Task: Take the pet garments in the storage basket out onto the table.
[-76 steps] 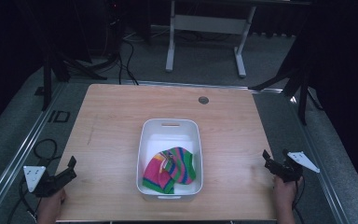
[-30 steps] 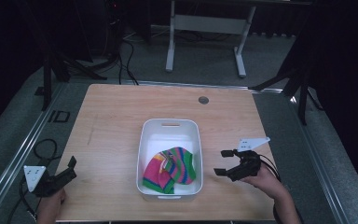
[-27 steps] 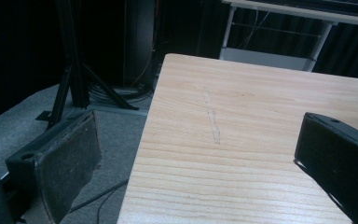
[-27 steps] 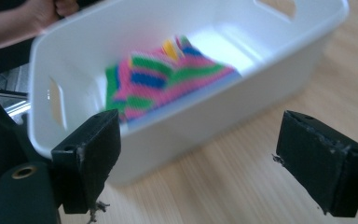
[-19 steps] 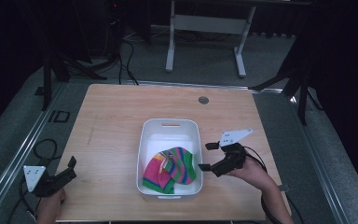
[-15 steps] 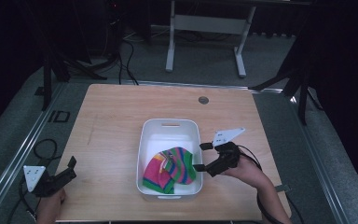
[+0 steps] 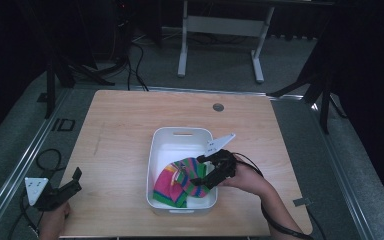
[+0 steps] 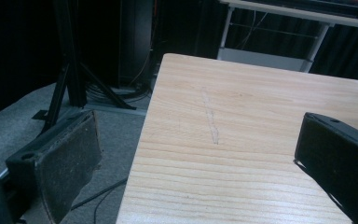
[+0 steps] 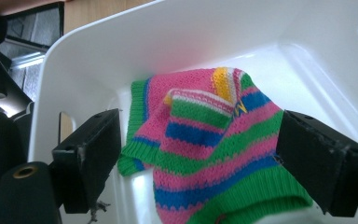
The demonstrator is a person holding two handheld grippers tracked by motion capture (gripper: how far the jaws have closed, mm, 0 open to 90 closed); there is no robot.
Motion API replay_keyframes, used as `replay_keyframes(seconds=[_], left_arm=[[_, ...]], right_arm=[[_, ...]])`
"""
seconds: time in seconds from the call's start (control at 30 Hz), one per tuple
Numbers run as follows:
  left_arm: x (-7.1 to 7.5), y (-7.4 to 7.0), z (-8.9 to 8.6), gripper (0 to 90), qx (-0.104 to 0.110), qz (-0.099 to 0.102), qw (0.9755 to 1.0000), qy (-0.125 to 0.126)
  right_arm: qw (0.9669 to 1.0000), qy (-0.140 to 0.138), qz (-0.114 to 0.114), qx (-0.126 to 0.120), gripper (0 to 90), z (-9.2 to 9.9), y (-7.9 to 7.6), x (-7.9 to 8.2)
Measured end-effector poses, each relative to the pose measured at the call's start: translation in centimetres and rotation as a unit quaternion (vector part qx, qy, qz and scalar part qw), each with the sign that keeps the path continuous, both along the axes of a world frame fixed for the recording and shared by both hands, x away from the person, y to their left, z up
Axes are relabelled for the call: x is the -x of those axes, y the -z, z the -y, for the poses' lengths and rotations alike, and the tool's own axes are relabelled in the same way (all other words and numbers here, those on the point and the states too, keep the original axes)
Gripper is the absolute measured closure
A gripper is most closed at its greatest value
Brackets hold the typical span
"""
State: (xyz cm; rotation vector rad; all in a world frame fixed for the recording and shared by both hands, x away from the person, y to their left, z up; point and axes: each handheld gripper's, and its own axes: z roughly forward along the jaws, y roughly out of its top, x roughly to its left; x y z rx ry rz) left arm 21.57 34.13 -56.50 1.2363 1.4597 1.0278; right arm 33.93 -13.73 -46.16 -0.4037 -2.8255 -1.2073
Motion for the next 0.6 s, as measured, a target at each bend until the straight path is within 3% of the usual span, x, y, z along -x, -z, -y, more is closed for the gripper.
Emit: replay_keyframes(seconds=[0.17, 0.4, 0.53, 0.6], left_arm=[[0.0, 0.0, 0.0, 0.9, 0.000, 0.000, 1.0000, 0.002], [0.0, 0.0, -0.1, 0.9, 0.001, 0.000, 1.0000, 0.004], [0.0, 0.0, -0.1, 0.9, 0.001, 0.000, 1.0000, 0.004], [0.0, 0.0, -0.1, 0.9, 0.002, 0.000, 1.0000, 0.005]], right_arm=[[0.9995, -0.010, 0.007, 0.031, 14.7, -1.9, 0.1, -0.4], [0.9962, -0.021, 0.011, 0.084, 14.9, -4.6, 0.7, -0.6], [0.9914, -0.017, 0.024, 0.128, 15.4, -6.1, 1.4, -1.0], [0.9873, -0.014, 0.027, 0.156, 16.6, -6.7, 1.7, -1.1]])
